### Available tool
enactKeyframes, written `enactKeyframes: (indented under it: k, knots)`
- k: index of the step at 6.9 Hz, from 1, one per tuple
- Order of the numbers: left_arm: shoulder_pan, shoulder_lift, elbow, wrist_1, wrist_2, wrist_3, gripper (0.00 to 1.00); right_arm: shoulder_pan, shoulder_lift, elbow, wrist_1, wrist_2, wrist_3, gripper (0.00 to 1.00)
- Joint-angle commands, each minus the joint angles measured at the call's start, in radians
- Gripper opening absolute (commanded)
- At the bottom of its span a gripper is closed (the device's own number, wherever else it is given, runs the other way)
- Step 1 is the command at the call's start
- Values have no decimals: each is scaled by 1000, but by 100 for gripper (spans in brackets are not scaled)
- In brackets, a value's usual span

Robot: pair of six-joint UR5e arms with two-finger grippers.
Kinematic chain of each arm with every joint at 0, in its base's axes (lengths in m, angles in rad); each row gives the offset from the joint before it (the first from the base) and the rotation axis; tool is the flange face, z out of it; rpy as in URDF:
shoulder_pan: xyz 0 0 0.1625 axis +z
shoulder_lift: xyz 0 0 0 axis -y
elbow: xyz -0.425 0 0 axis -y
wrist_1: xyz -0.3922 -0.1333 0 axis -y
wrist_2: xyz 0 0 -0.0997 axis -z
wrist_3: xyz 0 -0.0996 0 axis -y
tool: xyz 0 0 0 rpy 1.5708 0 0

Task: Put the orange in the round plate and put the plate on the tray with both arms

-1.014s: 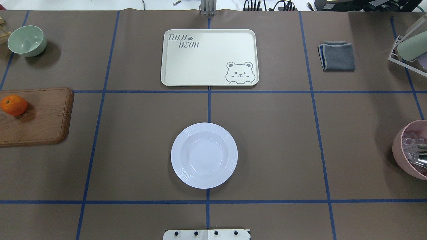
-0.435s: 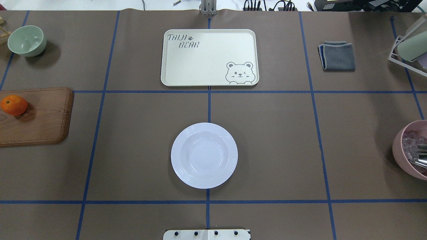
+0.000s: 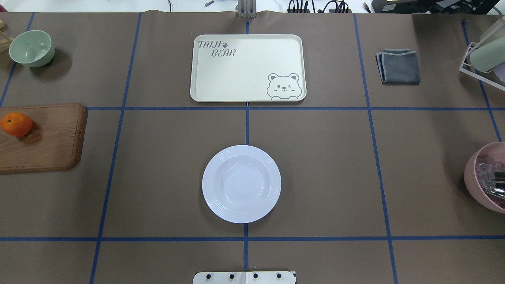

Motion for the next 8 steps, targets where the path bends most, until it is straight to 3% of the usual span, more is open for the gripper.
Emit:
enactKeyframes:
  k: [1,3,5,8]
  knots:
    - [110,30,15,-57,2,-286,98,-194,-3,8,277,-132,463,99]
    - [276,59,18,-58,141,-457,98,-413,-40,77,338,-347,719,98]
    - [393,58,35,-63,219,-510,98,-462,-86,134,338,-371,746,100]
    - [433,45,65,-64,223,-508,98,-465,-86,133,338,-373,740,100]
